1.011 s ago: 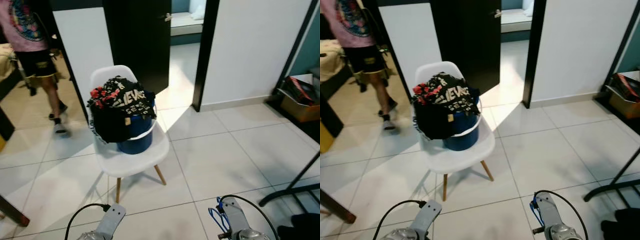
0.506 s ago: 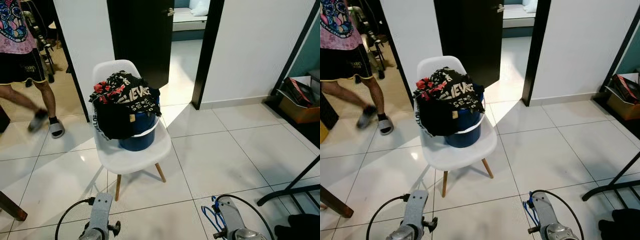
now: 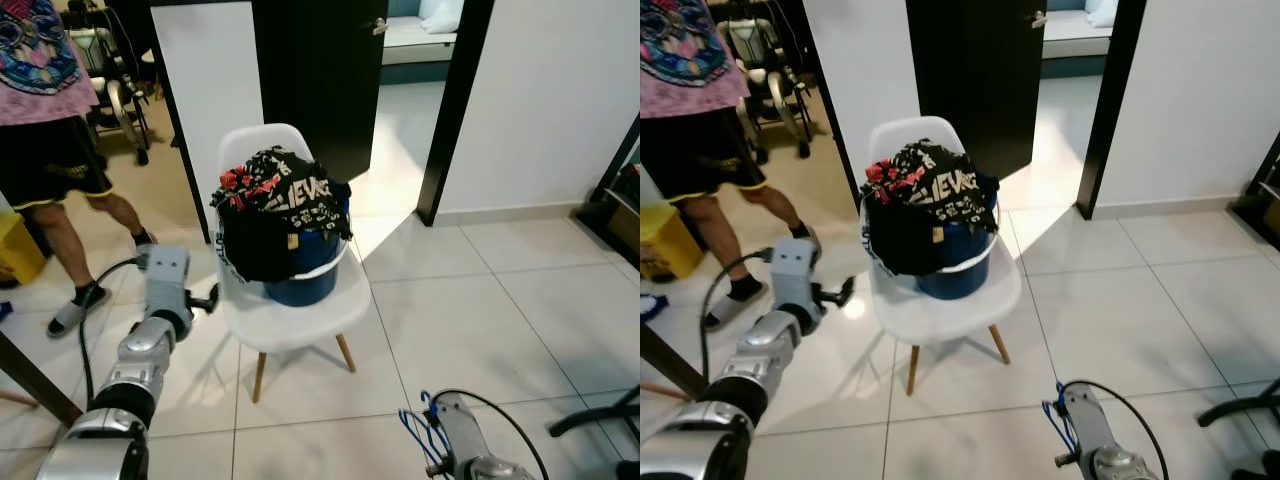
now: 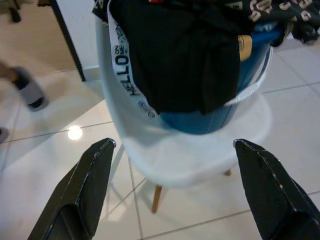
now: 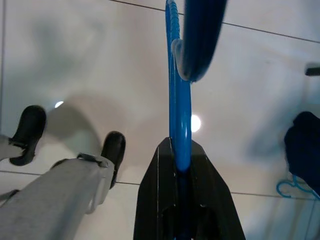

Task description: Hang hanger

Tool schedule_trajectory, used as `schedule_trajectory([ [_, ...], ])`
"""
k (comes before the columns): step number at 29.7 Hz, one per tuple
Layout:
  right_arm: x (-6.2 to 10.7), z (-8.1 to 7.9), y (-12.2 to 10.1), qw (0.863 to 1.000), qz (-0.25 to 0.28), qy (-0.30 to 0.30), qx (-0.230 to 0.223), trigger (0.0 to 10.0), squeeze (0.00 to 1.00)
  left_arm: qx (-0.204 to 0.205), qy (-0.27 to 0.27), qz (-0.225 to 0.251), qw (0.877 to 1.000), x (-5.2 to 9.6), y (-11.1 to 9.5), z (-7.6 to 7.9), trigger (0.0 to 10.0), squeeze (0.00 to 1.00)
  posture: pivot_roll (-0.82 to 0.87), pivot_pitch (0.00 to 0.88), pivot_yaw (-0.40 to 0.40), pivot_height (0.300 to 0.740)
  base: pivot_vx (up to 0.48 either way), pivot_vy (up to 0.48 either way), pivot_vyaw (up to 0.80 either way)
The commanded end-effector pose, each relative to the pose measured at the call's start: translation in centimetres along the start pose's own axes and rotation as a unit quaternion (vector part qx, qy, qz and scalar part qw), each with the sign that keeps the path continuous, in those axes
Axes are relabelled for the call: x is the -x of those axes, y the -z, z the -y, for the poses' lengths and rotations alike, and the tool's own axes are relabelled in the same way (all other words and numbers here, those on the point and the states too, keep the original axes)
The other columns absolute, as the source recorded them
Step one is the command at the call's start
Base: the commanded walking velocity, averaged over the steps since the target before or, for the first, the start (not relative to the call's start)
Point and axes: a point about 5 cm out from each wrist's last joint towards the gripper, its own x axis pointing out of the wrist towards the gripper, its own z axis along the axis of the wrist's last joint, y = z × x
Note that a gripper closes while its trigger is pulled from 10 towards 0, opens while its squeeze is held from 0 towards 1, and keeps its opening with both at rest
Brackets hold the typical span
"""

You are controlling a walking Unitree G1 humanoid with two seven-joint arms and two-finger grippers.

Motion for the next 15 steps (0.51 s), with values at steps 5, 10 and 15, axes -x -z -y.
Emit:
schedule_trajectory([
  [5, 0.0, -0.2, 0.2, 1.0, -0.001, -0.005, -0.007, 10.0, 0.0, 0.001, 0.008, 0.052, 0.999, -0.9, -3.0, -0.4, 10.0, 0.0, 0.0, 0.0, -0.008, 0.74, 0.282, 0.0, 0.0],
  [10, 0.0, -0.3, 0.2, 1.0, 0.001, -0.008, -0.01, 10.0, 0.0, 0.004, 0.013, 0.059, 0.998, -1.0, -3.4, -0.2, 10.0, 0.0, 0.0, 0.0, -0.007, 0.74, 0.286, 0.0, 0.0],
  [15, 0.0, -0.3, 0.2, 1.0, 0.001, -0.009, -0.011, 10.0, 0.0, 0.005, 0.016, 0.059, 0.998, -0.9, -3.3, -0.1, 10.0, 0.0, 0.0, 0.0, -0.007, 0.74, 0.289, 0.0, 0.0],
])
